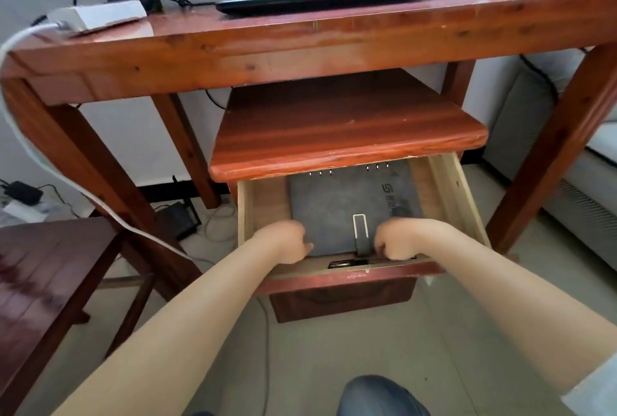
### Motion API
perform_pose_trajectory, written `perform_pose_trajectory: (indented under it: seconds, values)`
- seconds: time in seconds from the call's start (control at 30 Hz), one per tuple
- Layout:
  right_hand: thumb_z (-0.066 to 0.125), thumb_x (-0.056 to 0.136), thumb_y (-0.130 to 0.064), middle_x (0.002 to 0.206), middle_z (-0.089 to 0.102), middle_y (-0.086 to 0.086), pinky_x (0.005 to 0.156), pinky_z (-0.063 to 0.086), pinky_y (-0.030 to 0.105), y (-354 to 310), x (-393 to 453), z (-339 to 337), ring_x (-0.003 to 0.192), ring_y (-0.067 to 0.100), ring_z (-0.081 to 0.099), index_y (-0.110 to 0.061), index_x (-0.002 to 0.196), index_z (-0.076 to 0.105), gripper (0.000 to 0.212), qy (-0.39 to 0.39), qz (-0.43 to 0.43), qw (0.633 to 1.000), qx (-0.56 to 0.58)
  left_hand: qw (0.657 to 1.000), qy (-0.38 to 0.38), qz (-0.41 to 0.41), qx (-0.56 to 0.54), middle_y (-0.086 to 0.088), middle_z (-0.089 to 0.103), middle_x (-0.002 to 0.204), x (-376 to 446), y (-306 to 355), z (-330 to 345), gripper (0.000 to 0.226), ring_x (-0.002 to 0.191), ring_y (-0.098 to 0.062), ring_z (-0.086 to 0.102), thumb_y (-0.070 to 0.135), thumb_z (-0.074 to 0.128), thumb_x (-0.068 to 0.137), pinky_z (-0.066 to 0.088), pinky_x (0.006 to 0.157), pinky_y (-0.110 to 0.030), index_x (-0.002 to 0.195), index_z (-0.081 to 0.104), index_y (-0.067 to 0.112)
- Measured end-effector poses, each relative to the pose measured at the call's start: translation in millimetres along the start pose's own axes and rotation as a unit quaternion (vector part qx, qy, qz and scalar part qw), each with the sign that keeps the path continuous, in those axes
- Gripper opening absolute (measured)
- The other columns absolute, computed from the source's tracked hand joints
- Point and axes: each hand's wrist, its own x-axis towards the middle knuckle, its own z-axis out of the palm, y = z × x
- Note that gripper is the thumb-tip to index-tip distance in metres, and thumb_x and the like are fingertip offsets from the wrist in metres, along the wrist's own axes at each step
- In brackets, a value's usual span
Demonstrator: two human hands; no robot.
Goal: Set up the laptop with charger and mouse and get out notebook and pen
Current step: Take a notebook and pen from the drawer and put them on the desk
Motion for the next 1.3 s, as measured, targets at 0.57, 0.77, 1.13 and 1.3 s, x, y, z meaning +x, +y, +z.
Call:
perform_pose_trajectory:
  seconds: [0.57, 0.77, 1.13, 1.3]
  values:
    - [0.042, 0.091, -0.011, 0.105, 0.060, 0.023, 0.049, 0.033, 0.024, -14.6, -6.0, 14.3, 0.082, 0.026, 0.049, 0.002, 0.107, 0.062, 0.028, -0.025, 0.034, 0.998, -0.038, 0.967, 0.025, -0.098, -0.235, -0.018, 0.049, 0.131, 18.0, 7.1, 12.8, 0.033, 0.092, -0.021, 0.044, 0.002, 0.038, 0.094, 0.044, 0.091, -0.031, 0.126, 0.044, 0.001]
    - [0.037, 0.097, -0.011, 0.122, 0.056, 0.024, 0.085, 0.044, 0.032, -1.8, -14.0, 7.9, 0.111, 0.033, 0.054, 0.006, 0.113, 0.055, 0.030, 0.040, 0.050, 0.998, 0.021, 0.961, 0.035, -0.122, -0.247, -0.016, 0.048, 0.129, 21.3, 9.1, 20.0, 0.049, 0.113, -0.029, 0.053, 0.007, 0.054, 0.085, 0.049, 0.088, -0.031, 0.131, 0.037, 0.005]
    - [0.042, 0.094, -0.042, 0.134, 0.051, 0.015, 0.091, 0.043, 0.027, 19.5, 8.3, 9.2, 0.119, 0.029, 0.050, -0.006, 0.133, 0.042, 0.053, 0.047, 0.157, 0.982, 0.095, 0.844, 0.014, -0.167, -0.510, -0.008, 0.049, 0.096, 28.5, -1.6, 20.3, 0.056, 0.084, -0.021, 0.051, -0.006, 0.058, 0.076, 0.045, 0.058, -0.027, 0.127, 0.042, 0.012]
    - [0.061, 0.084, -0.039, 0.127, 0.056, 0.013, 0.076, 0.043, 0.026, 27.7, 12.9, 7.6, 0.112, 0.026, 0.055, -0.005, 0.126, 0.049, 0.055, 0.087, 0.188, 0.961, 0.184, 0.819, 0.012, -0.159, -0.551, -0.003, 0.044, 0.074, 20.3, -6.0, 17.5, 0.044, 0.060, -0.013, 0.042, -0.010, 0.058, 0.074, 0.034, 0.050, -0.022, 0.107, 0.047, 0.016]
